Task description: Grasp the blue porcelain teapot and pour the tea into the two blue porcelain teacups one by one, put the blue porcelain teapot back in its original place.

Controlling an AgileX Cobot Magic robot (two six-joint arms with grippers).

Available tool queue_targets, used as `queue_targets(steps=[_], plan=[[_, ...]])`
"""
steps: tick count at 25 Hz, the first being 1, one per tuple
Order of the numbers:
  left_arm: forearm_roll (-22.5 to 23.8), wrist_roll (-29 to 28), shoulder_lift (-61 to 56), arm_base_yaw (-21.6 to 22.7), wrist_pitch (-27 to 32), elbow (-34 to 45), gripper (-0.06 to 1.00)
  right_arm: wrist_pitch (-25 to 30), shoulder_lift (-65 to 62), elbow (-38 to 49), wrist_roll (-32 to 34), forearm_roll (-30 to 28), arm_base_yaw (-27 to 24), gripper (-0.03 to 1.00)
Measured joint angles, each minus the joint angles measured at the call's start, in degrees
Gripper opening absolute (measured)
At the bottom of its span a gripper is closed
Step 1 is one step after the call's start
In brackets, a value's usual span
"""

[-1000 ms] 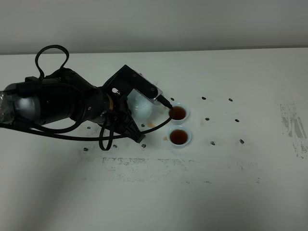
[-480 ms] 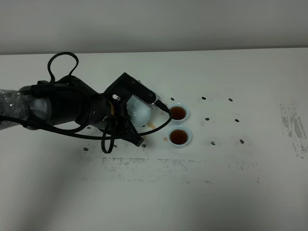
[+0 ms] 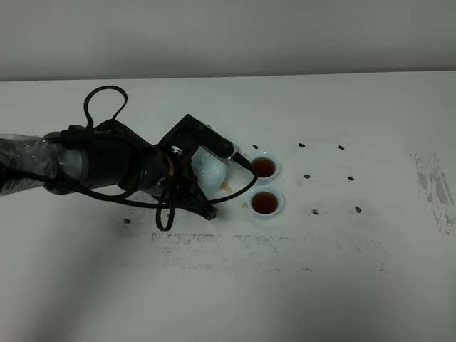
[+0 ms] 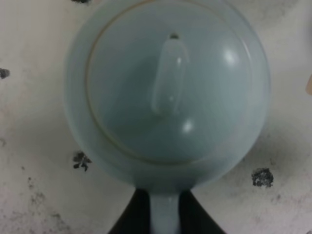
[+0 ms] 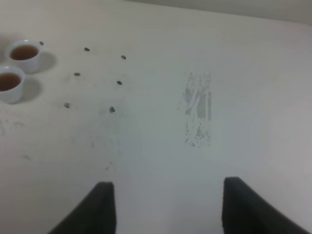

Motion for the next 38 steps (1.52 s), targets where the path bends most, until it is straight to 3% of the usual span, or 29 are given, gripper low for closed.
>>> queue_targets(steps=[18,28,34,38], plan=[[-0.7,-1.2,0.7,0.0,-1.4,-0.1,0.05,0.0,0.0,0.0,0.0,0.0,0.0,0.51],[-0.7,-1.6,0.7,0.0,-1.5,-0.1,0.24,0.0,0.0,0.0,0.0,0.0,0.0,0.51],[-1.7,-1.6,0.7,0.0,1.8,-0.1,0.31,0.0,0.0,0.0,0.0,0.0,0.0,0.51],[-2.2,-1.6,-0.6,0.0,7.4,-0.1,0.31,0.0,0.0,0.0,0.0,0.0,0.0,0.51]])
